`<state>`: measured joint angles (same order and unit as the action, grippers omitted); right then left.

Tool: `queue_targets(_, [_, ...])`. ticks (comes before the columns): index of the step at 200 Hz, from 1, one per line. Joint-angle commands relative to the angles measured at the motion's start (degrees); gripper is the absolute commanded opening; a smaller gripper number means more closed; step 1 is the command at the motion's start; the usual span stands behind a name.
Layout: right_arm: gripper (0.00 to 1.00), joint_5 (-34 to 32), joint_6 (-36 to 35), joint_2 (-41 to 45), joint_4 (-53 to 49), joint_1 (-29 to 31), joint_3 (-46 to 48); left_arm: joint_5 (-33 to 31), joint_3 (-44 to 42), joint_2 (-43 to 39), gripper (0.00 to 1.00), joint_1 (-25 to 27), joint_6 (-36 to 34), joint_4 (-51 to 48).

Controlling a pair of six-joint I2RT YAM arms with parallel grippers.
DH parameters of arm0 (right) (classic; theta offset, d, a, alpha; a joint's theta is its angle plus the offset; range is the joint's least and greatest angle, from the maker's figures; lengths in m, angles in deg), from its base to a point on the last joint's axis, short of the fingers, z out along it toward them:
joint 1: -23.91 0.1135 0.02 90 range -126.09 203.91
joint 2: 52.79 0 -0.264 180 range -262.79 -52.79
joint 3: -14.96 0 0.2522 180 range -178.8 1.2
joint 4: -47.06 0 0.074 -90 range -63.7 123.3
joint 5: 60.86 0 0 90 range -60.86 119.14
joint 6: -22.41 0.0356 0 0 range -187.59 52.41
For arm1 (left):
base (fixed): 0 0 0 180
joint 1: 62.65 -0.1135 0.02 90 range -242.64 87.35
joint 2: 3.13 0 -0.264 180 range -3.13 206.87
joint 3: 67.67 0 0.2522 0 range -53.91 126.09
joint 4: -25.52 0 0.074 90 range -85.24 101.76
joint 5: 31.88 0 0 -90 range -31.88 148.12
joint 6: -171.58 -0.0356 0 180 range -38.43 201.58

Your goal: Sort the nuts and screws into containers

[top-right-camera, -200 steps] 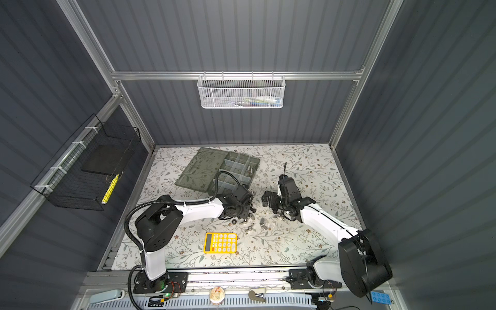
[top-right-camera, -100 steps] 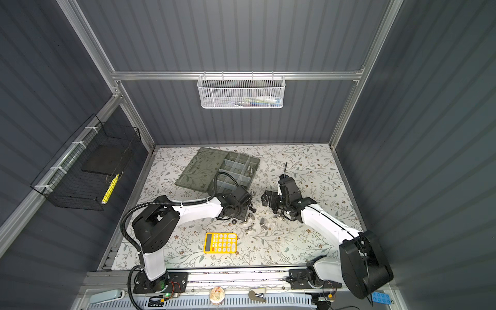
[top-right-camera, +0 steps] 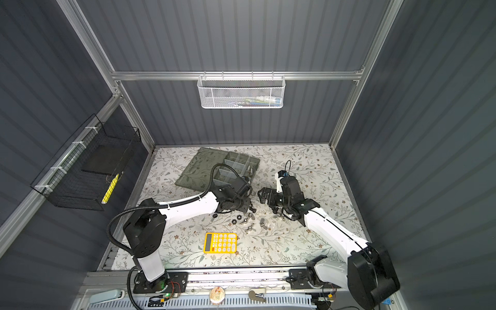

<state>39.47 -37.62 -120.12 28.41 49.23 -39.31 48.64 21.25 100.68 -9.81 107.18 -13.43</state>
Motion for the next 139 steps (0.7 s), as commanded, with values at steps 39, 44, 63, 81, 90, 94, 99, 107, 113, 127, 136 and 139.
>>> queue_targets(39, [0.99, 0.30, 0.50, 2.47, 3.35, 0.72, -1.15, 6.45, 7.34, -1.38, 0.21, -3.95, 0.15, -2.22])
queue_targets(44, [0.99, 0.39, 0.60, 2.42, 3.49, 0.75, -1.23, 6.97, 7.91, -1.20, 0.21, -4.82, 0.23, -2.21])
queue_targets(63, [0.99, 0.26, 1.28, 1.89, 3.82, 0.76, -1.46, 8.80, 9.90, -0.27, 0.21, -7.82, 0.47, -1.83])
queue_targets(81, [0.99, 0.57, 1.85, 1.18, 4.33, 0.73, -1.44, 8.94, 12.18, 1.28, 0.21, -9.97, -0.41, -1.76])
queue_targets(90, [0.99, 0.61, 2.23, 0.86, 4.78, 0.72, -1.33, 8.74, 13.58, 2.49, 0.21, -10.62, -1.01, -1.96])
queue_targets(94, [0.99, 0.66, 2.35, 0.81, 4.88, 0.70, -1.25, 8.56, 14.25, 3.06, 0.21, -10.89, -1.36, -2.21])
queue_targets(99, [0.99, 0.58, 2.57, 0.53, 5.03, 0.72, -1.15, 8.36, 15.04, 3.74, 0.21, -10.98, -1.70, -2.37])
queue_targets(107, [0.99, 0.66, 2.63, 0.45, 5.29, 0.71, -1.07, 8.08, 16.16, 4.87, 0.21, -11.21, -2.16, -2.65])
queue_targets(113, [0.99, 0.65, 2.76, 0.37, 5.35, 0.78, -0.99, 7.93, 16.77, 5.61, 0.21, -11.26, -2.44, -2.68])
queue_targets(127, [0.99, 0.57, 2.95, 0.08, 5.62, 0.78, -0.81, 7.87, 17.63, 7.44, 0.21, -11.64, -2.67, -2.71])
queue_targets(136, [0.99, 0.57, 2.98, -0.03, 5.70, 0.72, -0.71, 8.21, 17.83, 8.45, 0.20, -11.90, -2.62, -2.54])
queue_targets(139, [0.99, 0.57, 2.98, -0.06, 5.73, 0.73, -0.64, 8.38, 17.83, 8.79, 0.20, -11.96, -2.58, -2.39])
